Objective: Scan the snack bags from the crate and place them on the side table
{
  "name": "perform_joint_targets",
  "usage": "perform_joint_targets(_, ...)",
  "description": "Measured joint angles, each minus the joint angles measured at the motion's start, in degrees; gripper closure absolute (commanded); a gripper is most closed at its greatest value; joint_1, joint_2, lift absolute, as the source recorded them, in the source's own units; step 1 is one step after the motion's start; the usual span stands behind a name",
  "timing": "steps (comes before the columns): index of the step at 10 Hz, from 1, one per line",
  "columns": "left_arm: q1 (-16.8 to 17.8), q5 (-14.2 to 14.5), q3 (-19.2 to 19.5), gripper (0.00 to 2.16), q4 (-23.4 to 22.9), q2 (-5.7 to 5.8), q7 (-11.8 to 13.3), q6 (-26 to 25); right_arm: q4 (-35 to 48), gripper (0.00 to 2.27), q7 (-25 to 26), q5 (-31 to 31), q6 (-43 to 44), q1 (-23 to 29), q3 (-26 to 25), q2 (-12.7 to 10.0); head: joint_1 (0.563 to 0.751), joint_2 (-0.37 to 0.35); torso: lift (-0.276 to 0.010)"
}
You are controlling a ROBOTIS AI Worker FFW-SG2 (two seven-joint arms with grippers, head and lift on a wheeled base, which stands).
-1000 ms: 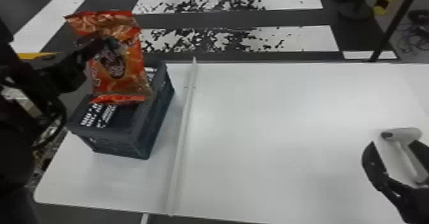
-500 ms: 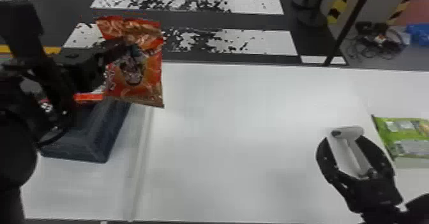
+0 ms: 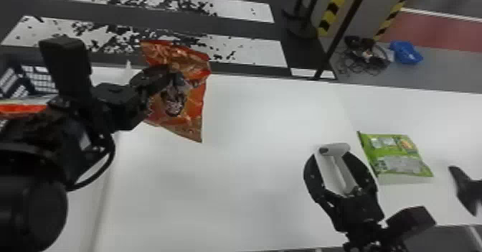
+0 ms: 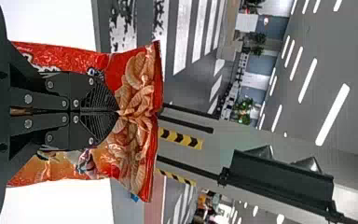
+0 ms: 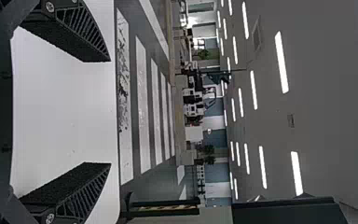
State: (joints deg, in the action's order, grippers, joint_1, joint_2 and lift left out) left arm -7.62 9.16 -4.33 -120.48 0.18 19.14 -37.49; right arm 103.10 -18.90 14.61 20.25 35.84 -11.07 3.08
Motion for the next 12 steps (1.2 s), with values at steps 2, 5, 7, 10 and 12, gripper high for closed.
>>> perform_joint_targets(2,-0.4,1.5,-5.1,2.13,5.3,0.00,-0.5,4.4,0.0,0.08,0.0,0.3,0.1,0.1,-0.1,-0.1,0.695,-0.308,-0.094)
perform_joint_targets(5,-0.4,4.6,-9.0,1.61,10.7,0.00,-0.7,4.7,0.0,0.08,0.0,0.5,0.3,0.1,-0.2,-0.1,0.695,-0.350,-0.094)
perform_joint_targets(7,1.1,6.3,-10.1,0.00,15.6,0.00,-1.2,7.6,-0.1,0.08,0.0,0.5,0.2,0.1,-0.1,-0.1,0.695,-0.350,-0.094)
perform_joint_targets(10,3.0,7.7,-10.6,0.03,19.8,0.00,-2.0,10.7,-0.1,0.08,0.0,0.6,0.4,0.2,-0.1,-0.1,0.695,-0.350,-0.094)
perform_joint_targets(12,2.4,8.9,-10.2,0.03,18.9,0.00,-2.3,10.8,0.1,0.08,0.0,0.6,0.4,0.2,0.0,-0.1,0.695,-0.350,-0.094)
